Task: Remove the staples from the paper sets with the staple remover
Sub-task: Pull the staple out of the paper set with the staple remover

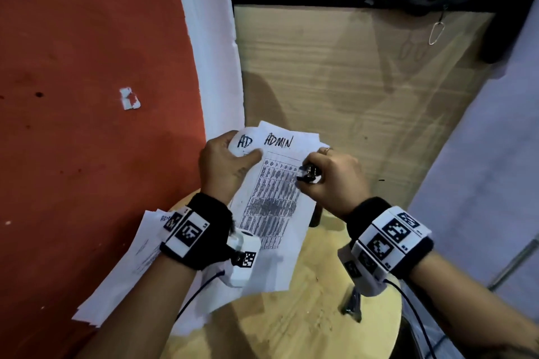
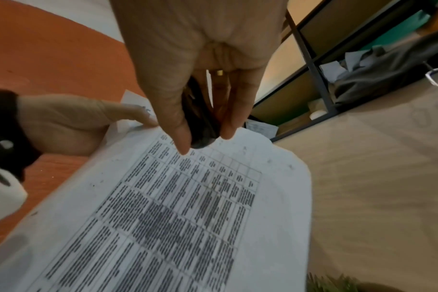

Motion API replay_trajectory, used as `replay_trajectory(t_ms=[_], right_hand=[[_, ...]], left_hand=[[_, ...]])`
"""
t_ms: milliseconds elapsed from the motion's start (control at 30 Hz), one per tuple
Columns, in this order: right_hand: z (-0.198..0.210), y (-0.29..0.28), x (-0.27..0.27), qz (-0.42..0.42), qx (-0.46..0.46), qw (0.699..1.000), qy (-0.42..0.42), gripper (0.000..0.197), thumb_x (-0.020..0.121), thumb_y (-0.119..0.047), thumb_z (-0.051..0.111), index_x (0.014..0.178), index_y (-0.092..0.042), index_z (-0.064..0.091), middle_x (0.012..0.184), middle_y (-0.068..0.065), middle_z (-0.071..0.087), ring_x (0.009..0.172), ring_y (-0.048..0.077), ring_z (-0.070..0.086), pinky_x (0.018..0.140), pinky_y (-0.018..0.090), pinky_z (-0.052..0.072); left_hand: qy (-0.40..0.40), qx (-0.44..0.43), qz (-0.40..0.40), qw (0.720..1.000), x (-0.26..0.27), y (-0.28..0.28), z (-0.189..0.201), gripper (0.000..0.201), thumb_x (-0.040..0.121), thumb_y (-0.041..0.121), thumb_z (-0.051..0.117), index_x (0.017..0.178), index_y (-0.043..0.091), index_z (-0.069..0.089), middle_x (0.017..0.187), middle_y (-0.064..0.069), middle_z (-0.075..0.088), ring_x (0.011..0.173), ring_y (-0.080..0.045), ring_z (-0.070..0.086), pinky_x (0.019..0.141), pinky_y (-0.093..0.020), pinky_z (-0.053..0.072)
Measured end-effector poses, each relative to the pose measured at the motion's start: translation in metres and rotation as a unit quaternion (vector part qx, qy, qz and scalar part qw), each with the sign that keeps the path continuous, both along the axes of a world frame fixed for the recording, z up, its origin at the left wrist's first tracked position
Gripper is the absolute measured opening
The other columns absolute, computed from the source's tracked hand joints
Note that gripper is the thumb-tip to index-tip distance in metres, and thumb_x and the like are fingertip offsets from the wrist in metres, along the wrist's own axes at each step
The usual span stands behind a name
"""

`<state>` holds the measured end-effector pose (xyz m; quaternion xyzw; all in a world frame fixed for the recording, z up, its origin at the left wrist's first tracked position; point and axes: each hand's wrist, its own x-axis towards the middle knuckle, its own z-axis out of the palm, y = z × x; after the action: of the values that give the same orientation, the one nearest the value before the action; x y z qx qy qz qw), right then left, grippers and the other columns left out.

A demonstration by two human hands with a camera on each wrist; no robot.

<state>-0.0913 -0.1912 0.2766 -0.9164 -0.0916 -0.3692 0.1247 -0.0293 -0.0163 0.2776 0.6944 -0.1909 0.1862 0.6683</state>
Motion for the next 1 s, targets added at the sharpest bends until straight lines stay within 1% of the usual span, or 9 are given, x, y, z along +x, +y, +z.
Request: replay_trajectory(t_ms=[233, 400, 500, 567, 700, 833, 867, 933, 1000], right_hand=[[-0.028, 0.004, 0.007, -0.063, 0.0, 0.992, 0.109, 0.024, 0.068, -0.03, 0.069, 0.08, -0.011, 0.061, 0.081, 0.007, 0.061, 0.075, 0.032, 0.059, 0.06, 0.03, 0.038], [-0.032, -0.001, 0.019, -0.125, 0.005, 0.973, 0.192, 0.034, 0.074, -0.029, 0.065, 0.102, -0.011, 0.058, 0.104, 0.005, 0.055, 0.096, 0.029, 0.055, 0.069, 0.031, 0.04], [-0.026, -0.006, 0.026, -0.062, 0.105, 0.983, 0.134, 0.038, 0.067, -0.024, 0.074, 0.099, -0.009, 0.06, 0.104, 0.009, 0.054, 0.096, 0.03, 0.053, 0.08, 0.036, 0.046], [-0.016, -0.01, 0.031, 0.007, 0.158, 0.982, 0.108, 0.041, 0.061, -0.02, 0.081, 0.096, -0.007, 0.064, 0.115, 0.011, 0.052, 0.108, 0.026, 0.051, 0.09, 0.033, 0.043], [0.004, -0.01, 0.041, 0.1, 0.175, 0.97, 0.137, 0.041, 0.058, -0.014, 0.086, 0.094, -0.011, 0.068, 0.143, 0.007, 0.033, 0.124, 0.006, 0.034, 0.089, 0.013, 0.031], [0.013, -0.008, 0.049, 0.134, 0.146, 0.967, 0.159, 0.044, 0.055, -0.013, 0.088, 0.095, -0.009, 0.07, 0.113, 0.006, 0.059, 0.101, 0.013, 0.054, 0.081, 0.02, 0.038], [0.014, -0.007, 0.049, 0.134, 0.145, 0.968, 0.157, 0.045, 0.055, -0.013, 0.088, 0.096, -0.009, 0.069, 0.102, 0.005, 0.062, 0.093, 0.014, 0.055, 0.078, 0.022, 0.04], [0.014, -0.007, 0.047, 0.133, 0.142, 0.97, 0.144, 0.046, 0.055, -0.013, 0.087, 0.097, -0.009, 0.069, 0.095, 0.004, 0.062, 0.088, 0.017, 0.058, 0.078, 0.025, 0.045], [0.011, -0.007, 0.044, 0.138, 0.133, 0.974, 0.123, 0.046, 0.055, -0.014, 0.087, 0.096, -0.009, 0.069, 0.094, 0.004, 0.062, 0.086, 0.019, 0.058, 0.079, 0.028, 0.047]], left_hand=[[0.054, -0.014, -0.049, 0.997, 0.014, 0.005, -0.005, 0.041, 0.048, 0.036, 0.085, 0.082, 0.016, 0.073, 0.088, -0.011, 0.075, 0.086, -0.037, 0.07, 0.08, -0.056, 0.055], [0.088, 0.0, -0.061, 0.994, 0.022, 0.003, -0.003, 0.013, 0.066, 0.011, 0.082, 0.074, 0.015, 0.072, 0.084, -0.01, 0.074, 0.086, -0.035, 0.07, 0.085, -0.054, 0.053], [0.11, 0.001, -0.083, 0.99, 0.027, 0.001, -0.005, 0.017, 0.076, 0.0, 0.073, 0.076, 0.016, 0.068, 0.072, 0.006, 0.072, 0.073, -0.017, 0.069, 0.082, -0.038, 0.057], [0.122, 0.0, -0.1, 0.988, 0.027, 0.0, -0.006, 0.015, 0.078, 0.0, 0.071, 0.081, 0.013, 0.067, 0.077, 0.003, 0.072, 0.071, -0.011, 0.068, 0.081, -0.033, 0.055], [0.147, -0.013, -0.141, 0.979, 0.024, -0.003, -0.007, 0.021, 0.073, 0.005, 0.075, 0.093, 0.001, 0.068, 0.094, -0.017, 0.072, 0.087, -0.03, 0.069, 0.089, -0.05, 0.053], [0.166, -0.047, -0.153, 0.973, 0.015, -0.009, -0.004, 0.052, 0.058, 0.021, 0.078, 0.1, -0.006, 0.065, 0.1, -0.027, 0.068, 0.091, -0.038, 0.067, 0.087, -0.056, 0.052], [0.167, -0.043, -0.15, 0.974, 0.015, -0.01, -0.003, 0.051, 0.057, 0.023, 0.08, 0.098, -0.004, 0.065, 0.096, -0.024, 0.07, 0.087, -0.034, 0.069, 0.084, -0.052, 0.054], [0.162, -0.043, -0.147, 0.975, 0.014, -0.013, -0.004, 0.019, 0.073, 0.011, 0.077, 0.081, 0.005, 0.061, 0.066, 0.0, 0.073, 0.065, -0.008, 0.069, 0.067, -0.028, 0.057], [0.151, -0.05, -0.152, 0.976, 0.003, -0.017, -0.001, 0.028, 0.083, -0.004, 0.064, 0.068, 0.014, 0.048, 0.041, 0.021, 0.058, 0.044, 0.009, 0.057, 0.048, -0.007, 0.044]])
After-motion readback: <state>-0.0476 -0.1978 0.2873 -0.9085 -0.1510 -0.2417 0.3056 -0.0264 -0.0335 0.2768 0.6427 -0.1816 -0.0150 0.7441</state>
